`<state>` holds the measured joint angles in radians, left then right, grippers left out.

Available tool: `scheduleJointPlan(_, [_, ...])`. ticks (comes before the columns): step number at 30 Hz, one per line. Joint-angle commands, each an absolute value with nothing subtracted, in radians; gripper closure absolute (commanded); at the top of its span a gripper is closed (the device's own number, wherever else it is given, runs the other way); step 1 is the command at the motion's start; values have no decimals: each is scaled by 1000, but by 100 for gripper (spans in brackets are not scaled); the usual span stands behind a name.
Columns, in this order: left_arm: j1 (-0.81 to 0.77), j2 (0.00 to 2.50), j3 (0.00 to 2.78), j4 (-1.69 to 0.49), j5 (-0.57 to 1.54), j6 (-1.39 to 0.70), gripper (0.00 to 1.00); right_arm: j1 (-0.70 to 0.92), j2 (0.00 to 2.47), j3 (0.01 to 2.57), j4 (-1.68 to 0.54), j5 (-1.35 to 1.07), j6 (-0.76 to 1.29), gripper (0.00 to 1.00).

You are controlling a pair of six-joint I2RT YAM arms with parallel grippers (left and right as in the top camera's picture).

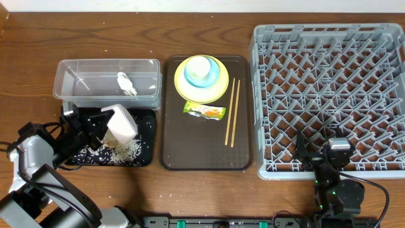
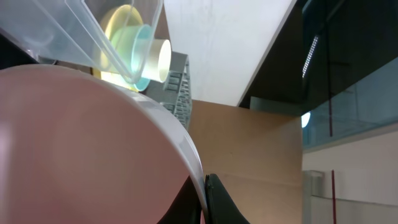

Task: Sort waste into correct bins and load items into the dishwasher rack
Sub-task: 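Carry the empty white bowl back and set it on the brown tray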

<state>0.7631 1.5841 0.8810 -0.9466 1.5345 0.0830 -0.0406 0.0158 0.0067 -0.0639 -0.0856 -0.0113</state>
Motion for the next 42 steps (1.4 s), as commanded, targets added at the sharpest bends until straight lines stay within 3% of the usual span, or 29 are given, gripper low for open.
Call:
scheduleJointPlan(1, [769, 1585, 887, -968, 1528, 116, 94, -38, 12, 6, -68, -82, -5, 1])
scheduleJointPlan(15, [673, 1475, 889, -1032, 1433, 118, 93, -38, 12, 6, -68, -82, -5, 1])
scheduleJointPlan(23, [515, 1272, 920, -1006, 1180, -43, 94, -38, 12, 6, -68, -82, -5, 1])
scheduleJointPlan(33, [154, 1049, 921, -874, 801, -344, 94, -38, 12, 6, -68, -82, -5, 1])
scheduleJointPlan(42, [-264, 1075, 920, -800, 479, -487, 94, -38, 12, 6, -68, -82, -5, 1])
